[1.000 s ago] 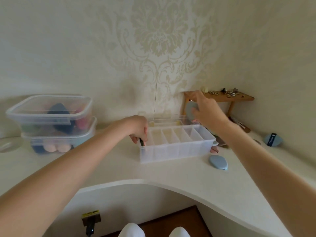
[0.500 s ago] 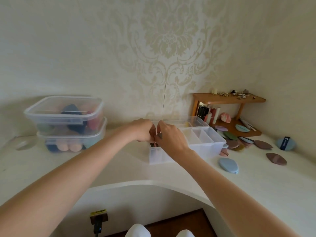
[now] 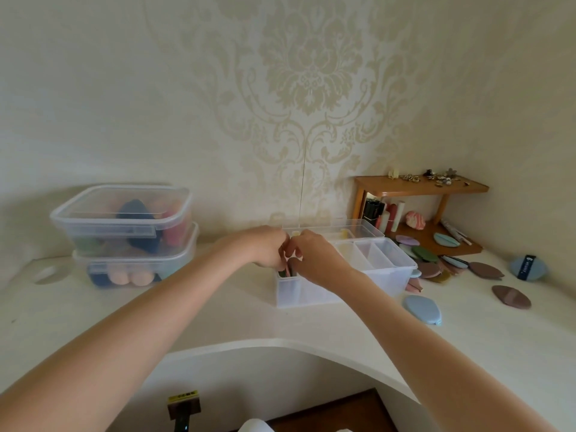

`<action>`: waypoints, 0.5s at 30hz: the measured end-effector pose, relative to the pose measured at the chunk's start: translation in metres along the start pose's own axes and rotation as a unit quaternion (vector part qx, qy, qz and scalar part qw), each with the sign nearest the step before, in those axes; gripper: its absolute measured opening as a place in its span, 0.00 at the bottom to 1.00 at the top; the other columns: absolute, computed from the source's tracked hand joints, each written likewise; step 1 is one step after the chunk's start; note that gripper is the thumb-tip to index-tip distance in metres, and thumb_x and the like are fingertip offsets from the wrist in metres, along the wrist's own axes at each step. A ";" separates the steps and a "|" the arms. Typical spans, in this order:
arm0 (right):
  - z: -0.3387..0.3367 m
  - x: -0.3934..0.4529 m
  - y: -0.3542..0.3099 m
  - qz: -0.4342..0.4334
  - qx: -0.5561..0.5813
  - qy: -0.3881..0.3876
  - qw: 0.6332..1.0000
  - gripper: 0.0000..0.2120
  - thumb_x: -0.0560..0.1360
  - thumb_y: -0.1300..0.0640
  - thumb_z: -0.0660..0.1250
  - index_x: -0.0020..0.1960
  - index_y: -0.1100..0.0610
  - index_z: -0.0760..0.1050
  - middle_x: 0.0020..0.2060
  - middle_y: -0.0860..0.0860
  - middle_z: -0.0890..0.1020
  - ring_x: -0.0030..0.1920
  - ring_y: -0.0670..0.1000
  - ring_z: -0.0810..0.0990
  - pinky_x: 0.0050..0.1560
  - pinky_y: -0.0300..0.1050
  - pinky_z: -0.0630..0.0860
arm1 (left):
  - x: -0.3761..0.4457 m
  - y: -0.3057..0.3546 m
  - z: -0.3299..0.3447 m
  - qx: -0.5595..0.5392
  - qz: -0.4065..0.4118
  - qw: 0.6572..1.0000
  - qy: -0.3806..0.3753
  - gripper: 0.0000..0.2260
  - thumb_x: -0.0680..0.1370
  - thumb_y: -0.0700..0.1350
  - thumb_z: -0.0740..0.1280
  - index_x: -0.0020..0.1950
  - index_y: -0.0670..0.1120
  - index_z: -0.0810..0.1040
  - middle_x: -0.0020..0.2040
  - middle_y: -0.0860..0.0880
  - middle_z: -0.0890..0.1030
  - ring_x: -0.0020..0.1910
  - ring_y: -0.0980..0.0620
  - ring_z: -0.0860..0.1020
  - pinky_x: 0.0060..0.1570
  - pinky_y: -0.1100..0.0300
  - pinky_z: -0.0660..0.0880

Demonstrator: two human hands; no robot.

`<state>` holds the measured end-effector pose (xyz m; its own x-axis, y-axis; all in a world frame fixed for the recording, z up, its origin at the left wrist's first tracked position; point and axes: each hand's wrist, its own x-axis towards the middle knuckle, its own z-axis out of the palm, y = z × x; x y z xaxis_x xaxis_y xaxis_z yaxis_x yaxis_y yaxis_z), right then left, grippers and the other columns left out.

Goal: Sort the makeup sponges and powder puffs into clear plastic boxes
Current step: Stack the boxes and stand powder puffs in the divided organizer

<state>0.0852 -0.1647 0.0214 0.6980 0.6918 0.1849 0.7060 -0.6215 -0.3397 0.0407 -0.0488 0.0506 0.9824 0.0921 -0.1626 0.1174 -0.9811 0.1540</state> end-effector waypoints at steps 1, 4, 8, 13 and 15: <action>-0.001 -0.001 -0.001 0.001 0.010 0.013 1.000 0.11 0.76 0.64 0.60 0.55 0.60 0.79 0.54 0.57 0.77 0.52 0.56 0.78 0.51 0.41 0.72 | 0.000 0.000 0.001 -0.002 -0.001 1.000 0.012 0.14 0.75 0.43 0.65 0.60 0.46 0.76 0.59 0.48 0.80 0.57 0.46 0.77 0.54 0.56 0.73; -0.018 -0.009 0.001 0.003 0.049 0.054 0.997 0.13 0.77 0.65 0.57 0.52 0.61 0.80 0.51 0.55 0.82 0.46 0.53 0.79 0.48 0.41 0.74 | -0.002 0.002 0.002 -0.012 -0.006 0.999 0.039 0.13 0.76 0.41 0.63 0.60 0.47 0.75 0.60 0.49 0.79 0.59 0.48 0.76 0.54 0.58 0.72; -0.063 -0.018 0.027 0.068 0.026 0.110 0.991 0.12 0.77 0.64 0.58 0.52 0.63 0.79 0.47 0.55 0.82 0.42 0.53 0.79 0.46 0.44 0.77 | -0.005 0.006 -0.002 -0.020 -0.014 0.998 0.066 0.12 0.78 0.40 0.61 0.60 0.46 0.76 0.62 0.50 0.77 0.61 0.49 0.75 0.56 0.59 0.71; -0.094 -0.044 0.080 0.232 -0.148 -0.053 0.960 0.10 0.74 0.66 0.65 0.55 0.66 0.75 0.31 0.53 0.77 0.33 0.50 0.77 0.33 0.39 0.73 | -0.004 0.015 0.000 0.006 -0.007 0.995 0.103 0.11 0.76 0.40 0.61 0.57 0.46 0.77 0.60 0.48 0.78 0.59 0.48 0.75 0.57 0.56 0.72; -0.089 -0.061 0.095 0.263 -0.175 -0.110 0.942 0.14 0.73 0.66 0.66 0.57 0.65 0.75 0.28 0.51 0.74 0.29 0.48 0.73 0.31 0.36 0.71 | -0.003 0.020 0.003 0.011 -0.004 0.994 0.105 0.11 0.76 0.39 0.61 0.56 0.46 0.78 0.59 0.48 0.78 0.58 0.47 0.76 0.57 0.56 0.73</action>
<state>0.1203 -0.2988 0.0594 0.9477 0.2904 -0.1323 0.2931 -0.9561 0.0012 0.0402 -0.0695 0.0517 0.9904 0.1310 0.0430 0.1244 -0.9834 0.1320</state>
